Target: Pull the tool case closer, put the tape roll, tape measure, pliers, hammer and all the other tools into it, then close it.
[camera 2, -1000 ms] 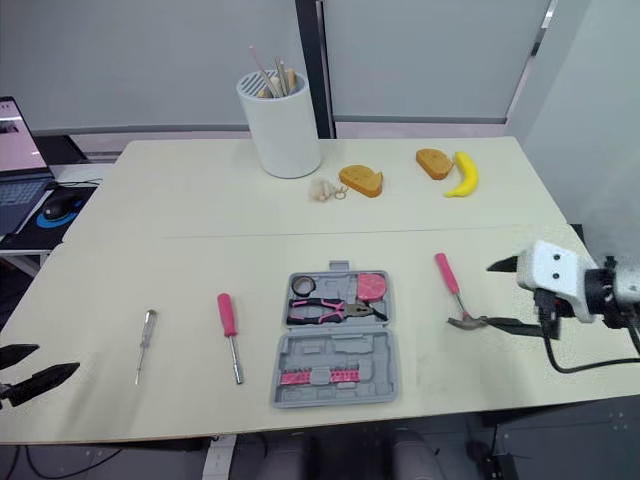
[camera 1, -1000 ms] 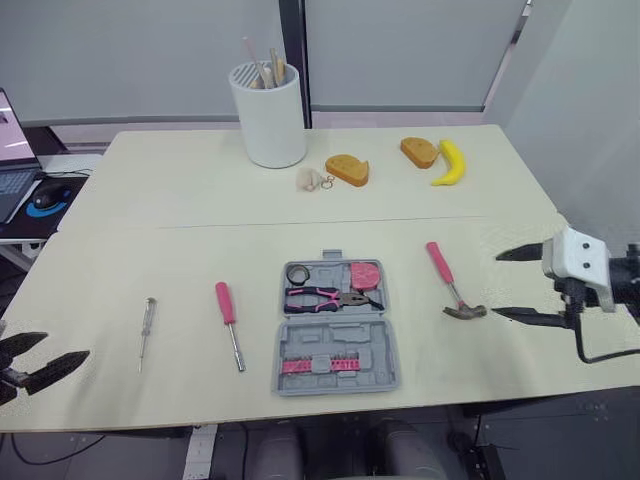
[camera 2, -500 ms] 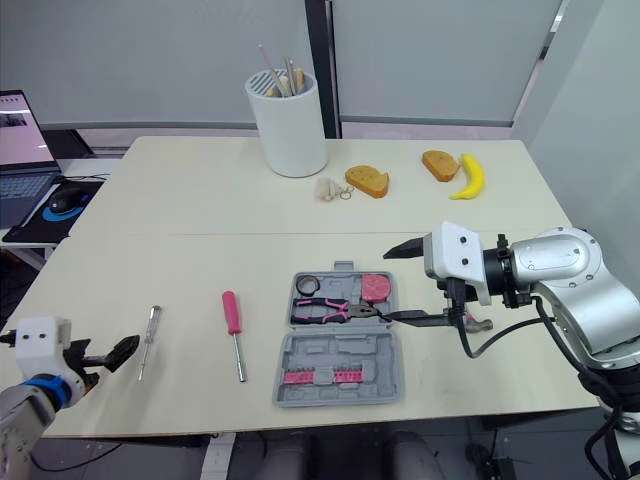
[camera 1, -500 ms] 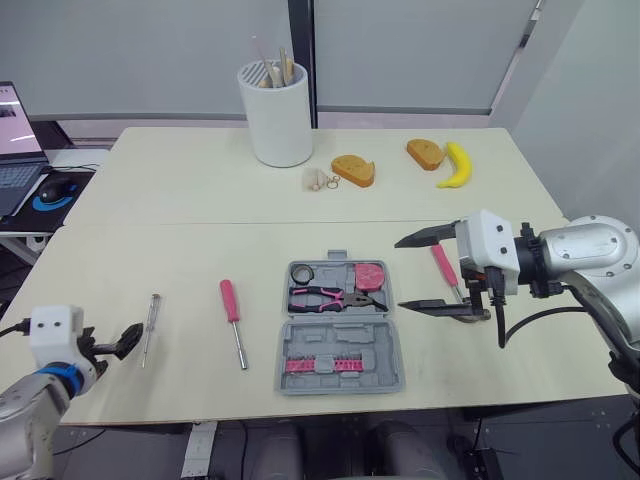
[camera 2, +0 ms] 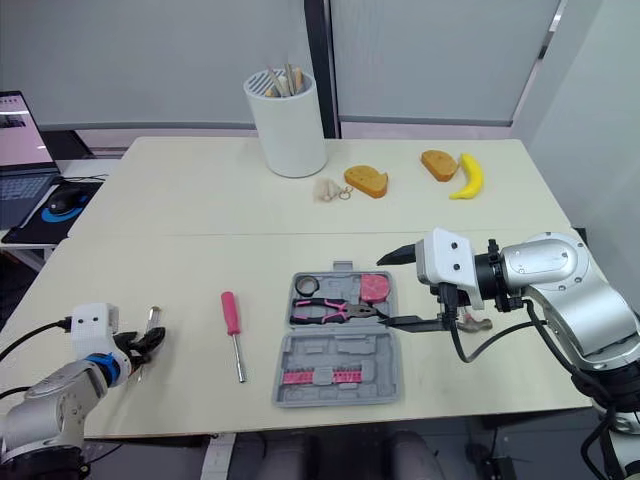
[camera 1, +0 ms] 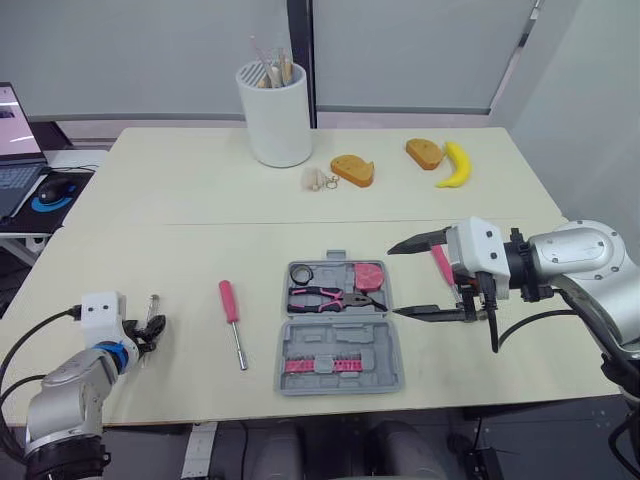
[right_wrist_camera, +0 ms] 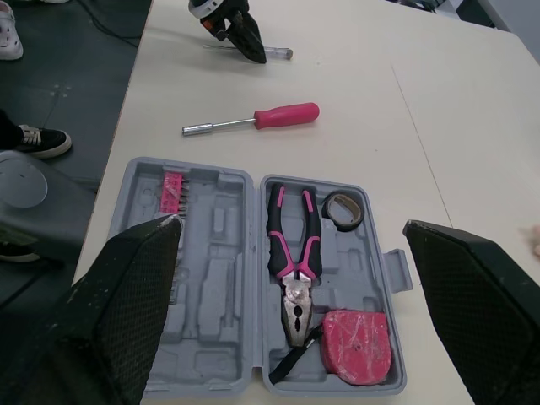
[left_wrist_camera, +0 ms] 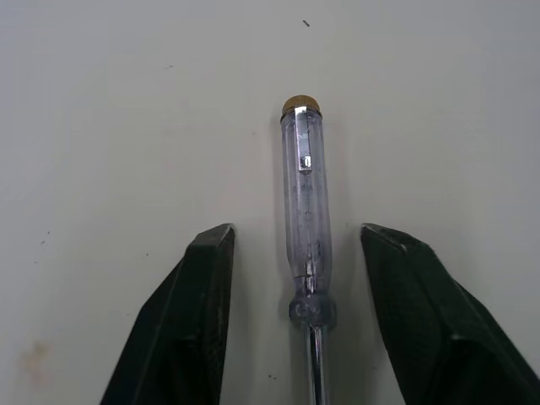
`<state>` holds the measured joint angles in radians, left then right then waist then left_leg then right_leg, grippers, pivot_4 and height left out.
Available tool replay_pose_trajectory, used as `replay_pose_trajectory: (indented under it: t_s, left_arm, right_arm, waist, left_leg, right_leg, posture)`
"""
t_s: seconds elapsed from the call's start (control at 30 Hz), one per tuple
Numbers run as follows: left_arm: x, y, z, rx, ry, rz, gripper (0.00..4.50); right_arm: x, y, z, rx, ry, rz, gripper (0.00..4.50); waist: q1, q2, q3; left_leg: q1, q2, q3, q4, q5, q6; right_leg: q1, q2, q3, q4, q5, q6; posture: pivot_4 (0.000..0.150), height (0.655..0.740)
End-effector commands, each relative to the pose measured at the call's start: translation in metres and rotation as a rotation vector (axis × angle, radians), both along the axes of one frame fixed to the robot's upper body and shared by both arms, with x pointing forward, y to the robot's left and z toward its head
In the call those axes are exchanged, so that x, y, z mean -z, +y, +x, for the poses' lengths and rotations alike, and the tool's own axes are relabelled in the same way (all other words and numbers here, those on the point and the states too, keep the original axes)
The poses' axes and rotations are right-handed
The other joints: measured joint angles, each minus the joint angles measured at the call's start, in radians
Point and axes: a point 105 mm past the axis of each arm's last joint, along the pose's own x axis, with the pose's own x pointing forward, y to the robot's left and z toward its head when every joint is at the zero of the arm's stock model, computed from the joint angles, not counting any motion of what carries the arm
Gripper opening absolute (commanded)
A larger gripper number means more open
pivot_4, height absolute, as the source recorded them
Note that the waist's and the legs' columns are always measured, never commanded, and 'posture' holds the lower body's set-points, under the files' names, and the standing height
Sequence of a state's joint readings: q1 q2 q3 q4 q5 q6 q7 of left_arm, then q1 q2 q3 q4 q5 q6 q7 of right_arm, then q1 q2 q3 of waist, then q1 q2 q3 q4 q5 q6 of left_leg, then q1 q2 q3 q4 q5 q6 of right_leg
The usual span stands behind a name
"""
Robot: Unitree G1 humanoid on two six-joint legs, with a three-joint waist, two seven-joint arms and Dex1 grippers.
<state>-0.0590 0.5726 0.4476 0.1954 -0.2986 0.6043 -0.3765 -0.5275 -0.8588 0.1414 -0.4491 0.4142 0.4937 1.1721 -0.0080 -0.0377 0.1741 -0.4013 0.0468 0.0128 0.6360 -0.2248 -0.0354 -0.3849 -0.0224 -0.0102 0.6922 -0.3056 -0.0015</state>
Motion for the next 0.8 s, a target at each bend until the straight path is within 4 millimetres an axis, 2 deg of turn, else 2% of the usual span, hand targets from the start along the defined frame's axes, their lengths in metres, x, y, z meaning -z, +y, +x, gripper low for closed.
replay_pose_trajectory:
  t_s: [0.03, 0.13, 0.17, 0.3, 0.53, 0.8]
  left_arm:
    - [0.01, -0.003, 0.001, -0.016, 0.027, -0.025, 1.37]
    - [0.014, -0.005, 0.0, -0.013, 0.036, -0.036, 0.39]
    - [0.015, -0.005, -0.001, -0.012, 0.037, -0.036, 0.19]
    - [0.01, -0.015, -0.008, 0.002, 0.02, -0.056, 0.19]
    - [-0.007, -0.063, -0.032, 0.064, -0.007, -0.095, 0.19]
    - [-0.004, -0.084, -0.035, 0.046, -0.003, -0.101, 0.19]
  right_arm:
    - [-0.008, 0.003, -0.005, -0.019, -0.051, -0.007, 4.5]
    - [-0.008, 0.003, -0.005, -0.019, -0.054, -0.014, 4.5]
    - [-0.007, 0.002, -0.006, -0.02, -0.053, -0.016, 4.5]
    - [-0.005, 0.001, -0.008, -0.02, -0.047, -0.021, 4.5]
    - [0.001, 0.001, -0.009, -0.02, -0.035, -0.023, 4.5]
    - [0.004, 0.001, -0.008, -0.033, -0.023, -0.034, 4.5]
  waist:
    - [0.001, 0.0, 0.0]
    - [0.002, 0.0, 0.0]
    - [0.002, 0.0, 0.0]
    - [0.001, 0.001, 0.0]
    - [0.001, 0.0, 0.0]
    - [0.003, 0.0, 0.0]
  left_leg:
    - [0.0, 0.0, 0.0, 0.0, 0.0, 0.0]
    - [0.0, 0.0, 0.0, 0.0, 0.0, 0.0]
    - [0.0, 0.0, 0.0, 0.0, 0.0, 0.0]
    - [0.0, 0.0, 0.0, 0.0, 0.0, 0.0]
    - [0.0, -0.001, 0.0, 0.0, 0.0, -0.001]
    - [0.0, 0.0, -0.001, 0.0, 0.0, -0.001]
  right_leg:
    - [0.0, 0.0, 0.0, 0.0, 0.0, 0.0]
    - [0.0, 0.0, 0.0, 0.0, 0.0, 0.0]
    - [0.0, 0.0, 0.0, 0.0, 0.0, 0.0]
    - [0.0, 0.0, 0.0, 0.0, 0.0, 0.0]
    - [0.001, -0.001, 0.001, -0.001, 0.0, 0.0]
    - [0.002, 0.001, 0.0, -0.002, 0.0, 0.001]
  posture:
    - [0.15, 0.74]
    - [0.15, 0.74]
    - [0.15, 0.74]
    - [0.15, 0.74]
    - [0.15, 0.74]
    - [0.15, 0.74]
